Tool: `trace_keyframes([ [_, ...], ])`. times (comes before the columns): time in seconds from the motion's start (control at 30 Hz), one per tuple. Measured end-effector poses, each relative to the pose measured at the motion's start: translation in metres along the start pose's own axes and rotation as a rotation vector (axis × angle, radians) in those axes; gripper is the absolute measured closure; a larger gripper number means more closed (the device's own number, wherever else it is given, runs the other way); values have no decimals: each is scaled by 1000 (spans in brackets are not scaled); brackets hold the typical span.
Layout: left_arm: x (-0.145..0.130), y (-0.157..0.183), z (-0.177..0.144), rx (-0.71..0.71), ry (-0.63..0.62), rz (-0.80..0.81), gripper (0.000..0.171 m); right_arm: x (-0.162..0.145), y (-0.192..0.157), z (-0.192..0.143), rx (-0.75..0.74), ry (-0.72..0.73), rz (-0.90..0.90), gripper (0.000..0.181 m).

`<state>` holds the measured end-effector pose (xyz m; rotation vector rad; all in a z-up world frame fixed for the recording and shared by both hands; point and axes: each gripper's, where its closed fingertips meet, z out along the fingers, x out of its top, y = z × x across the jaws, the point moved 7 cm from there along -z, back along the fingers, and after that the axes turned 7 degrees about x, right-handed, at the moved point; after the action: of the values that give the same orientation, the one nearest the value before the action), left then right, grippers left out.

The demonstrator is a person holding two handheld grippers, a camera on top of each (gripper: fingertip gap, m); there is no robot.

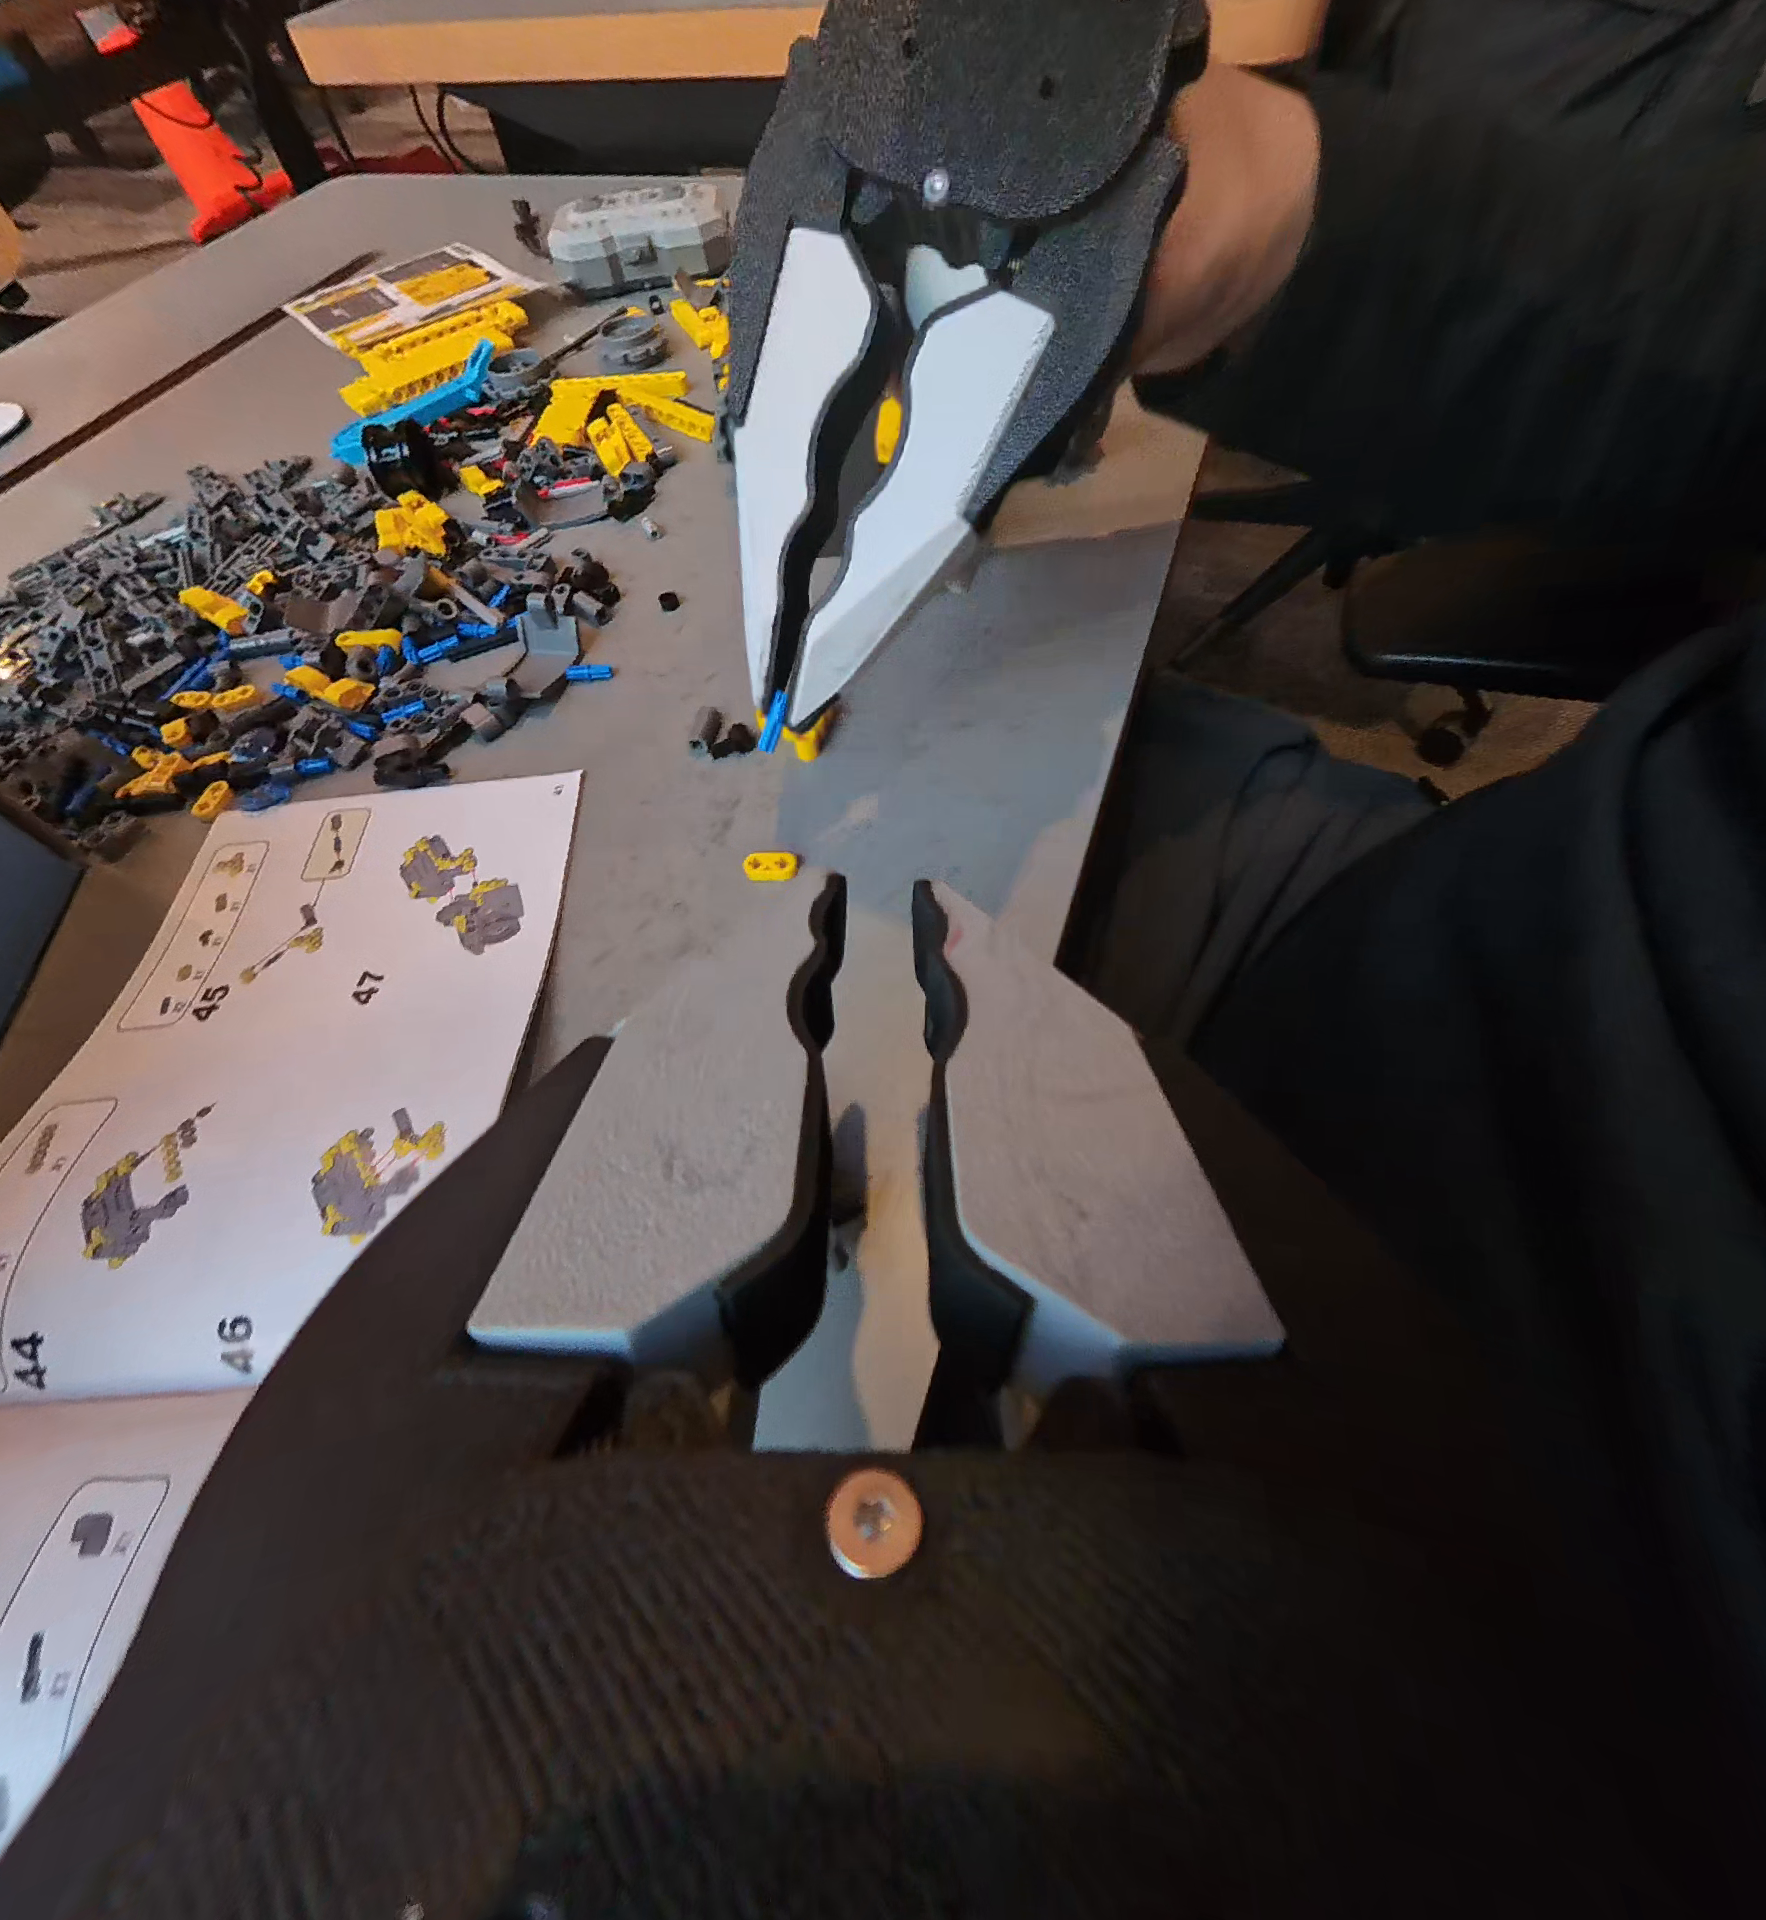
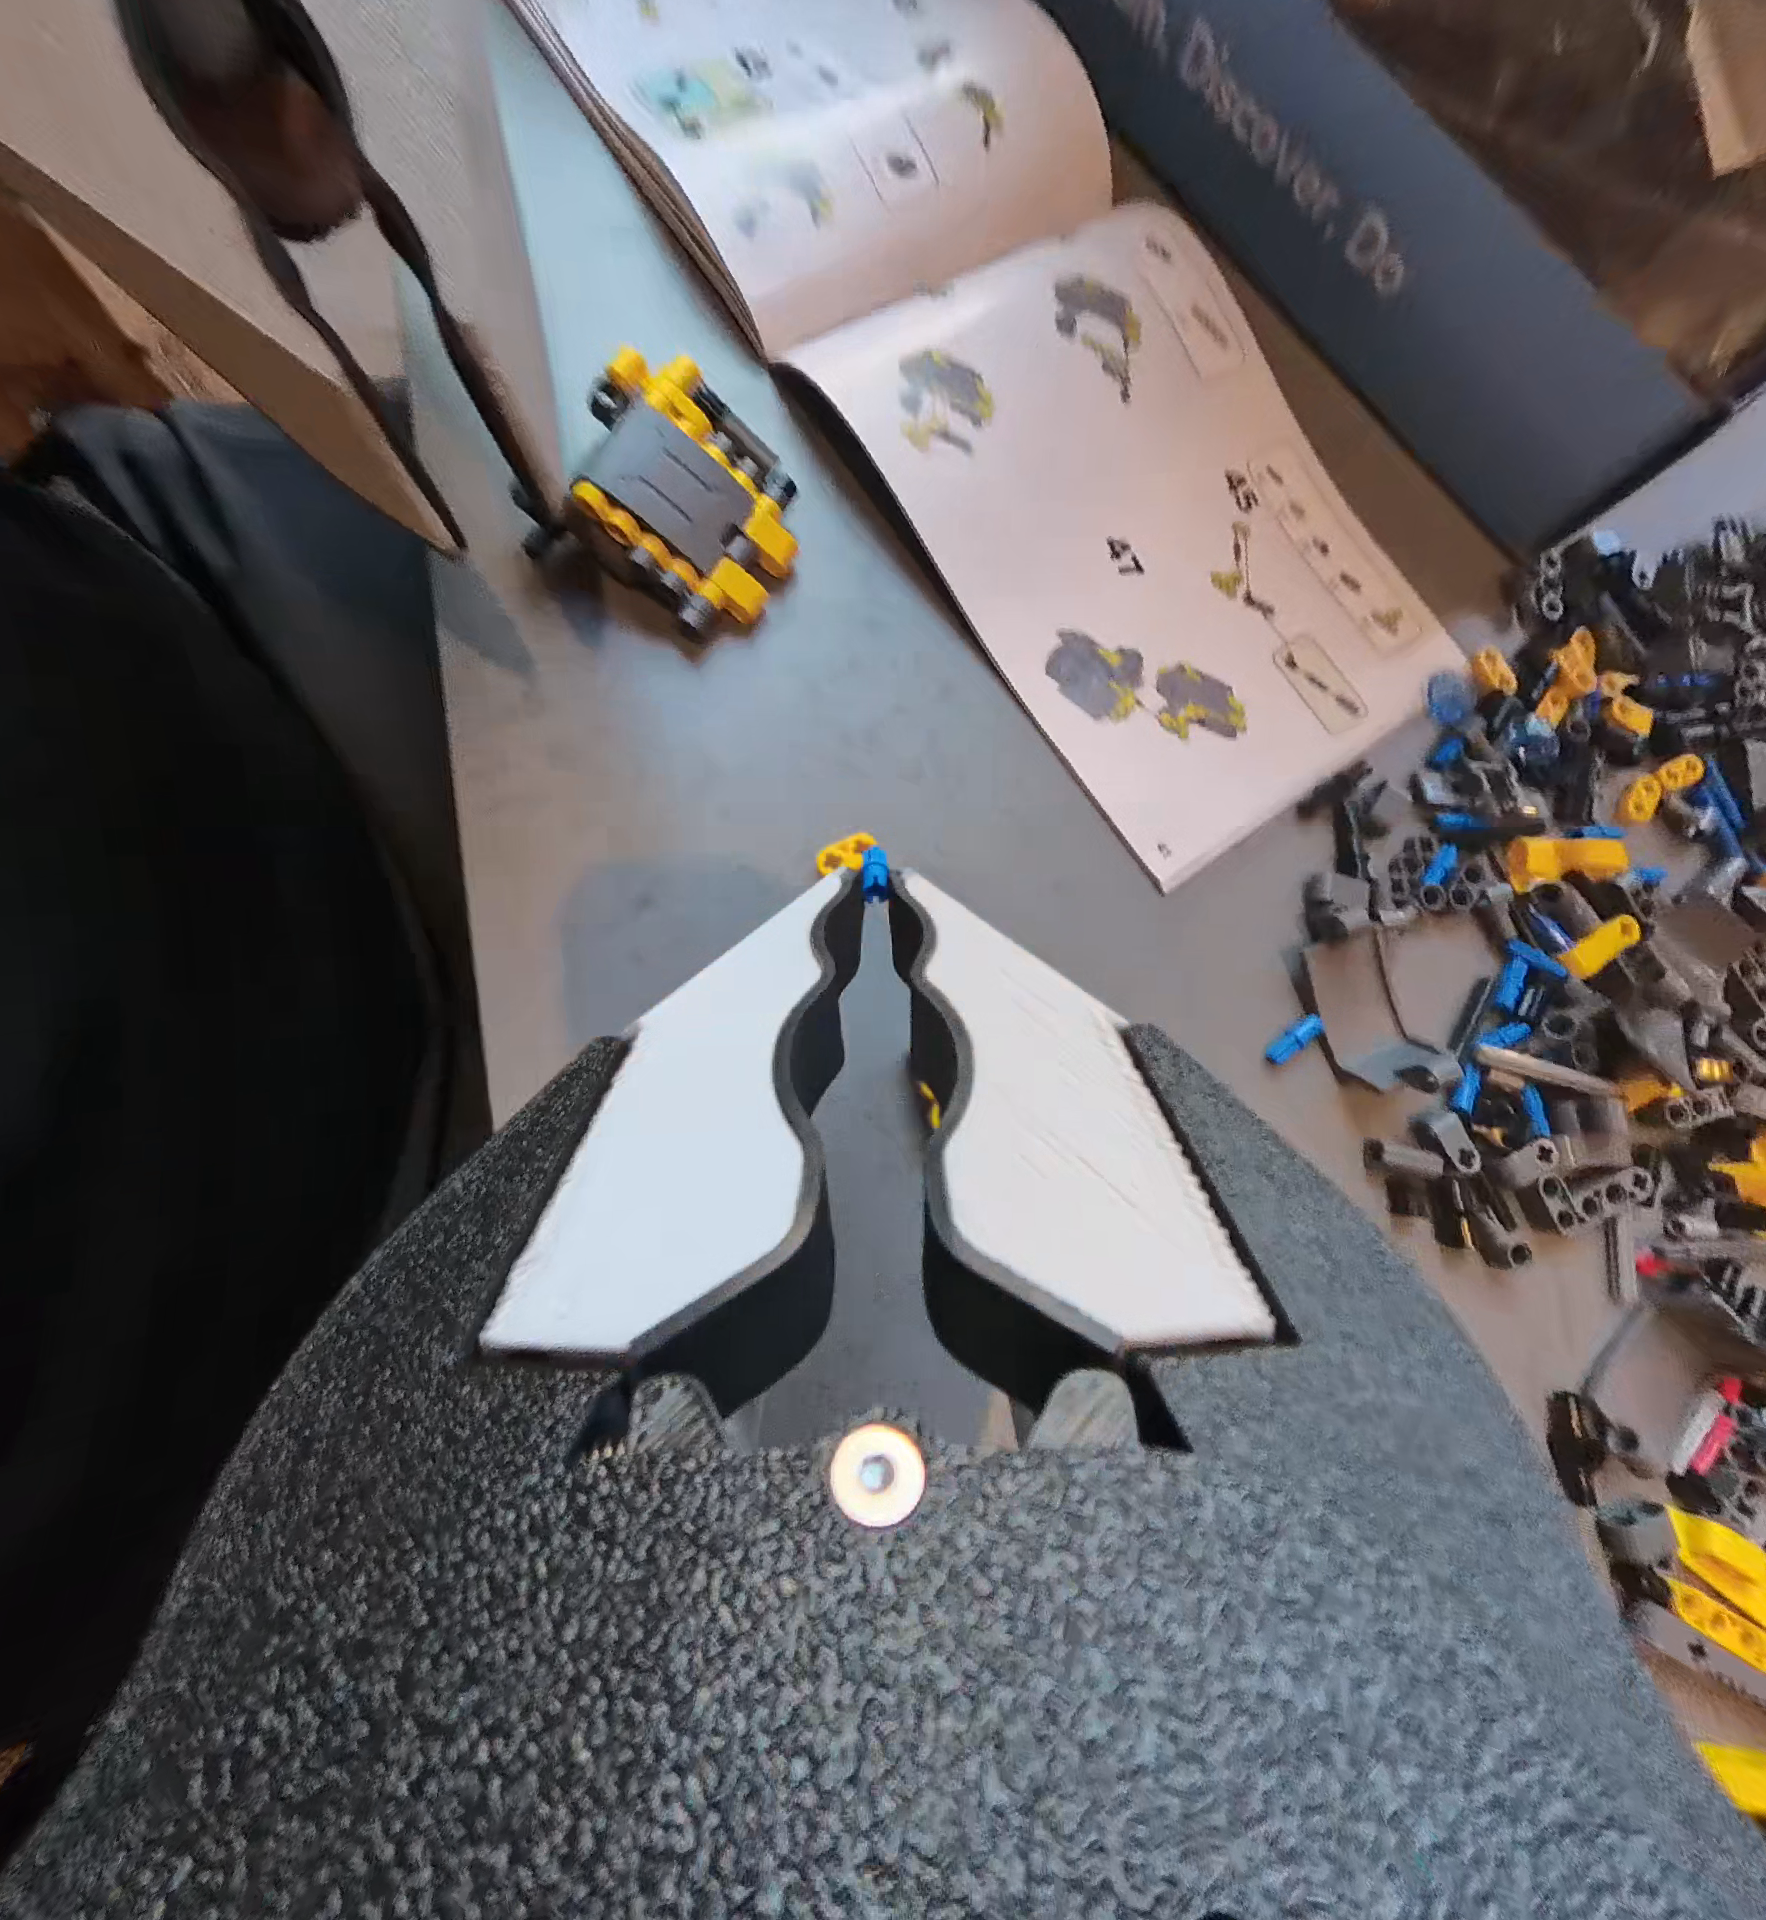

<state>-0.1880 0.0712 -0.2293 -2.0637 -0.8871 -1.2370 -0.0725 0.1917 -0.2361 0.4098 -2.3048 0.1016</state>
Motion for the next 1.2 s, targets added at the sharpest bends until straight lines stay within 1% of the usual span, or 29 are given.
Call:
trace_keyframes([
  [0.13, -10, -2, -6, 12, -20, -24, 163, -4, 6, 6, -9, -111, 8, 178],
  [0.23, -18, 2, -9, 2, -32, -34, 163, -7, 5, 15, 11, -181, 3, 178],
  [0.33, -26, 4, -13, 5, -46, -44, 164, -7, 6, 21, 23, -230, 7, 178],
  [0.5, -30, 2, -22, 5, -18, -74, 165, -4, 5, 25, 55, -286, -17, 178],
  [0.77, -35, 0, -22, -17, -7, -99, 166, 2, 1, 35, 103, -337, -51, 178],
  [0.9, -37, 0, -22, -23, -5, -104, 166, 7, 0, 32, 113, -343, -58, 178],
  [1.03, -38, 1, -20, -33, -9, -102, 166, 14, 2, 30, 150, -337, -18, 178],
  [1.2, -38, 1, -20, -26, -11, -96, 166, 18, 4, 36, 162, -372, 4, 178],
])
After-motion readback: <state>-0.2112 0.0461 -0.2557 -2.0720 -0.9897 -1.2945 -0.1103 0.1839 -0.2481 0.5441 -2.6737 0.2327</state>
